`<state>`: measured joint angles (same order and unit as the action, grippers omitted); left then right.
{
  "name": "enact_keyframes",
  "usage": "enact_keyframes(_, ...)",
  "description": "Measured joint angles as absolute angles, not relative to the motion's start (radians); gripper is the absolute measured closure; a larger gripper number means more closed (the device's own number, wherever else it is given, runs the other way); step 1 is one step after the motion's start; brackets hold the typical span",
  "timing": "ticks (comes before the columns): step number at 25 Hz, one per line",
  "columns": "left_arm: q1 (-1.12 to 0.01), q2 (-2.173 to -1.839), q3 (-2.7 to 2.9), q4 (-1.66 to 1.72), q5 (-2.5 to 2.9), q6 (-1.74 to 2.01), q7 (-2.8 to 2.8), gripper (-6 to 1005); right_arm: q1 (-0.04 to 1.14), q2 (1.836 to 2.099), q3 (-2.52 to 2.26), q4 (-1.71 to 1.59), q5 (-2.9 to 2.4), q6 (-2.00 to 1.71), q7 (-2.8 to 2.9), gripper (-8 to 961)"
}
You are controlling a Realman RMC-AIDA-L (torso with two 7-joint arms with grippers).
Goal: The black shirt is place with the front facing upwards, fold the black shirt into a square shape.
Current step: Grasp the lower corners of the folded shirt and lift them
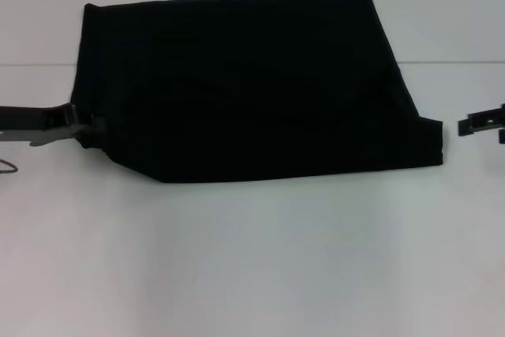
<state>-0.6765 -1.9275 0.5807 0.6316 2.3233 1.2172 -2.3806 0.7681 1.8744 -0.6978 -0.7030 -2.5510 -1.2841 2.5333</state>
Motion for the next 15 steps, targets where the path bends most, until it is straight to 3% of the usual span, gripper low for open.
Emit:
enact_keyframes(5, -0.674, -1.929, 0.578, 0.631, 2.321, 1.217, -2.381, 924, 0.779, 1.943, -0.768, -0.698, -2.564, -1.13, 2.536, 28)
enact_keyframes(8, -0.674, -1.93, 0.577, 0.631, 2.32, 1.217, -2.381, 924, 0.788, 1.97, -0.792, -0.69, -2.571, -1.052, 2.541, 35)
enact_keyframes(15, -0.673, -1.933, 0.577, 0.63, 2.32, 1.218, -2.381, 924, 0.823, 1.987, -0.841, -0.599, -2.576, -0.897, 2.534, 49)
